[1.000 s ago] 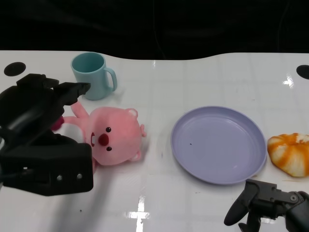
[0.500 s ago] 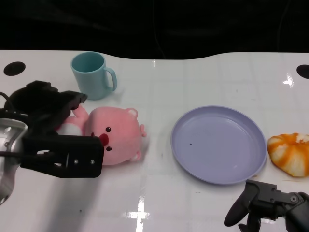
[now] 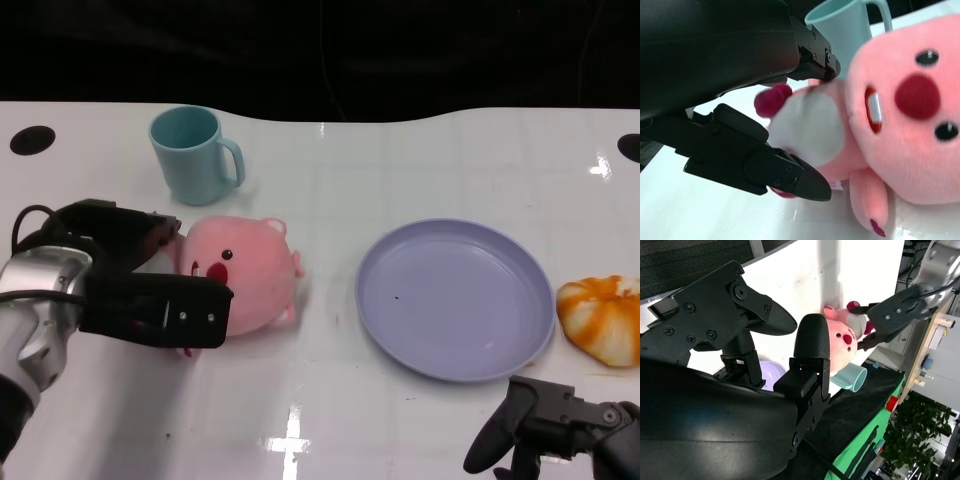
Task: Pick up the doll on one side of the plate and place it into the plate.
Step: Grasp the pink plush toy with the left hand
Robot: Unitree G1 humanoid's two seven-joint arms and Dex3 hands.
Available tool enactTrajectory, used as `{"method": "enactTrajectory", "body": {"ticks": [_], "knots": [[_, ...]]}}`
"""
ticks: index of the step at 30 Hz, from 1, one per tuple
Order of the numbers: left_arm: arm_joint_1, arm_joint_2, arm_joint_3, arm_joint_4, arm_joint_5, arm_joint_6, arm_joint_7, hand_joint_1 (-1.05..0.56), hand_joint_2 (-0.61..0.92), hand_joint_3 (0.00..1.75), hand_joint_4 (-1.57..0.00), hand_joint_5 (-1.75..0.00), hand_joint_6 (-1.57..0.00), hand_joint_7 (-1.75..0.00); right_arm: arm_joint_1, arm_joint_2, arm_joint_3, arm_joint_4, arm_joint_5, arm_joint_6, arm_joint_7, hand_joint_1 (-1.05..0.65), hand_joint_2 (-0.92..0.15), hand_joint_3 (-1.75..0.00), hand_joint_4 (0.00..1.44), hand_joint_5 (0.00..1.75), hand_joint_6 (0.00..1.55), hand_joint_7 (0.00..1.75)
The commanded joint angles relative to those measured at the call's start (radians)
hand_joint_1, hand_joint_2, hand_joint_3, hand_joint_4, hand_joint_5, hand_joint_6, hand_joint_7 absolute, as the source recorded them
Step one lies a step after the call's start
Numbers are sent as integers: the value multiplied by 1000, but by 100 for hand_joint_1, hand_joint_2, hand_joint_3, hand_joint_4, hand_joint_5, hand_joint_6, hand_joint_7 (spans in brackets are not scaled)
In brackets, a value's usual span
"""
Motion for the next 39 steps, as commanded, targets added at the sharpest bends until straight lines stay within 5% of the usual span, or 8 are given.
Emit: {"method": "enactTrajectory", "body": {"ticks": [1,11,19,24,30,34,36,39], "knots": [[-52,-22,-39,113,8,-18,29,-69,91,0,-15,-15,-28,0,10,-4,-4,-19,-3,6,-4,-14,-54,-107,68,166,61,128],[-127,-133,-112,391,-16,-46,103,-62,92,2,-29,-9,-37,-3,28,-7,-6,-47,-3,20,-2,-15,-55,-107,67,166,61,128],[-126,-200,-108,517,-75,-56,130,-44,92,7,-68,-12,-80,-8,36,-8,-8,-61,-1,27,-1,-16,-55,-107,67,166,60,128],[-106,-206,-135,537,-65,-62,215,-34,92,6,-74,-127,-111,-2,34,-8,-7,-61,-5,27,-2,-15,-55,-107,67,165,60,128],[-55,-183,-115,519,-89,-134,446,-25,92,35,-71,-174,-112,-7,18,-5,-4,-47,-4,31,-2,-13,-55,-107,67,164,61,129],[-22,-179,-50,506,-151,-188,602,-24,92,23,-82,-175,-71,-142,8,-2,2,-35,-6,32,-5,-13,-54,-109,68,165,61,129],[-3,-179,-3,495,-199,-223,659,-22,68,79,-91,-175,-72,-168,6,-2,3,-31,-7,32,-5,-12,-53,-109,68,165,61,129],[7,-176,42,471,-250,-230,650,-23,60,107,-93,-175,-67,-174,2,-1,5,-30,-1,40,-3,-10,-53,-111,68,165,61,129]]}}
